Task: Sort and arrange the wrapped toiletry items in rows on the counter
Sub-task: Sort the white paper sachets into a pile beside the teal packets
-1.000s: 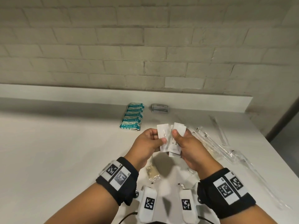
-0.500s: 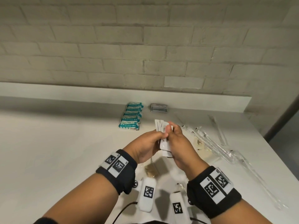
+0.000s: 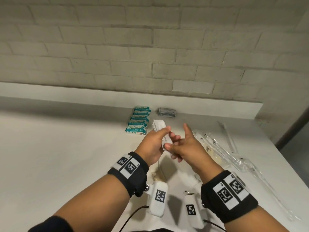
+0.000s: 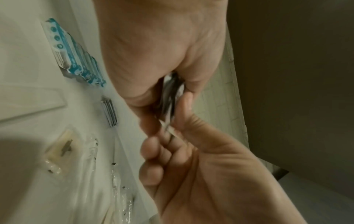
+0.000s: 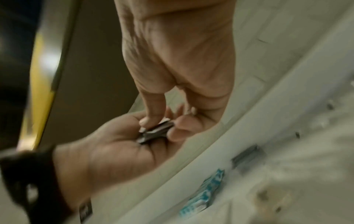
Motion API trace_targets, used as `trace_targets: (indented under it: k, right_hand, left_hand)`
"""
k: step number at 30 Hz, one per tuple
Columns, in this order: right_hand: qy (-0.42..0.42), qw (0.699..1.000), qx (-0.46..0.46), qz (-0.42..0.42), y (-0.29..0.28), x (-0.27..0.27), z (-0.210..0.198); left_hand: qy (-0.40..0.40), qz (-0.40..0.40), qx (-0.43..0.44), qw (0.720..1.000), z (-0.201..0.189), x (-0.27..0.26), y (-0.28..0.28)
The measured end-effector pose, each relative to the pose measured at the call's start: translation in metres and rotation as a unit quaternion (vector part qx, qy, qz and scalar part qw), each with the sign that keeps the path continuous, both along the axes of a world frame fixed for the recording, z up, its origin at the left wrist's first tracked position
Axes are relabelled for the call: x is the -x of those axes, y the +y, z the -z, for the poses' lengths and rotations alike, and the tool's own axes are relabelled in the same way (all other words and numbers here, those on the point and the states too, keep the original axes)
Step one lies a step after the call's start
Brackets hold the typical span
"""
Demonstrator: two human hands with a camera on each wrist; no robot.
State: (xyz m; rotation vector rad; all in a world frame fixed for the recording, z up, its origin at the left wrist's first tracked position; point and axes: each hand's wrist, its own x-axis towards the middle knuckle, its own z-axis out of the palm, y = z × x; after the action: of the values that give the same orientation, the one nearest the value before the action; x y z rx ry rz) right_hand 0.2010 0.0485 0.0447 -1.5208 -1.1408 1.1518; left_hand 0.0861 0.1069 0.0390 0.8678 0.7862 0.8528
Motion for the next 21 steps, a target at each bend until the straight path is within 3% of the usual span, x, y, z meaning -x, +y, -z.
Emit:
trace_targets:
  k: [3,8,13,18,20,21]
  right_hand:
    - [-0.203,0.977,-0.065,-0.014,-0.004,0.000,-0.008]
    - [-0.399,0.896,-0.130,-0.146,-0.002,0.001,-0.018]
    - [-0.401,0.886,-0.177,-0.151,0.003,-0.008,-0.019]
    - [-0.434,0.865,-0.198,-0.157,0.008,-0.008,-0.010]
    - [-0.417,0.878,-0.177,-0.156,0.010,-0.009,-0.005]
    - [-0.376,0.900,-0.156,-0.154,0.012,-0.010,-0.003]
  left_hand:
    - [0.015,-0.028,0.003,0.999,-0.006,0.002,0.005]
    - [0.058,0.095,-0.013,0.994,-0.017,-0.001,-0.006]
    - [0.038,0.131,-0.002,0.991,-0.016,0.000,-0.006]
    - [0.014,0.112,0.043,0.993,-0.014,-0.003,-0.007]
    - [0.013,0.088,0.052,0.995,-0.011,-0.005,-0.005]
    - [0.006,0.068,0.054,0.996,-0.009,-0.006,-0.002]
